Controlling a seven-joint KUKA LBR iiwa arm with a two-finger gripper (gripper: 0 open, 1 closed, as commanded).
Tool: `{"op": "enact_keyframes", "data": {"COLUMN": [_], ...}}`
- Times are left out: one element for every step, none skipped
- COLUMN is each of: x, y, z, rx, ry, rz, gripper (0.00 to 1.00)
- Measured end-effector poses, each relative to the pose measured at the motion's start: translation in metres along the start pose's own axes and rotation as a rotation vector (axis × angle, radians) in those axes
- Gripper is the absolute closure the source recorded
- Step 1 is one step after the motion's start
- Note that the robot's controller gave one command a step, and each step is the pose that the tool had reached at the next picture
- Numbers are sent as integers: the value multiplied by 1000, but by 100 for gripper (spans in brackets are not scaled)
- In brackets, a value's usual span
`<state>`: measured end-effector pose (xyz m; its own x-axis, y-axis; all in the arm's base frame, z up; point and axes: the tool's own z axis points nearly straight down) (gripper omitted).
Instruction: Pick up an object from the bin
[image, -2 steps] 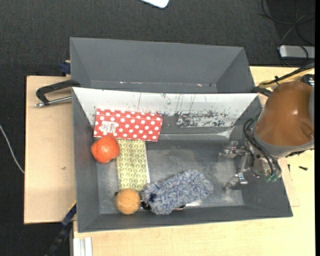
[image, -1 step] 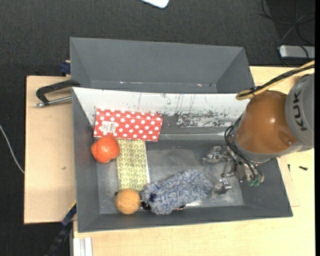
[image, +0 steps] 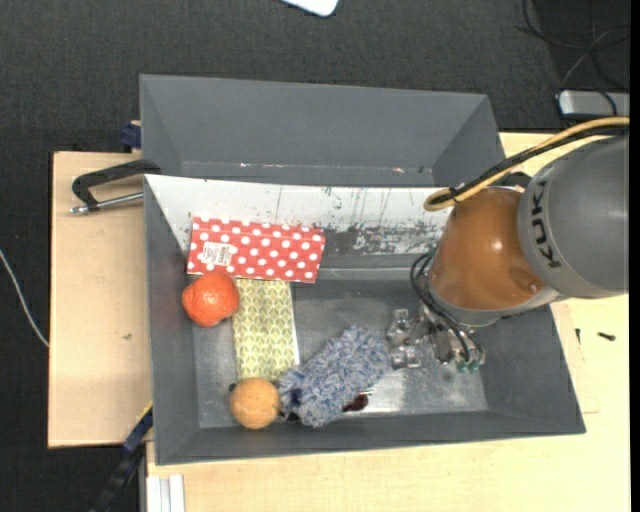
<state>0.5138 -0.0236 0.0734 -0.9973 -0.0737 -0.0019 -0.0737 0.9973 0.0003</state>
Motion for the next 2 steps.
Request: {"op": "enact_keyframes", "data": {"x": [0,-29], "y": [0,-98], "z": [0,-204], "rx": [0,1], "ry": [0,-3], "rz": [0,-53], "gripper": [100,100]}}
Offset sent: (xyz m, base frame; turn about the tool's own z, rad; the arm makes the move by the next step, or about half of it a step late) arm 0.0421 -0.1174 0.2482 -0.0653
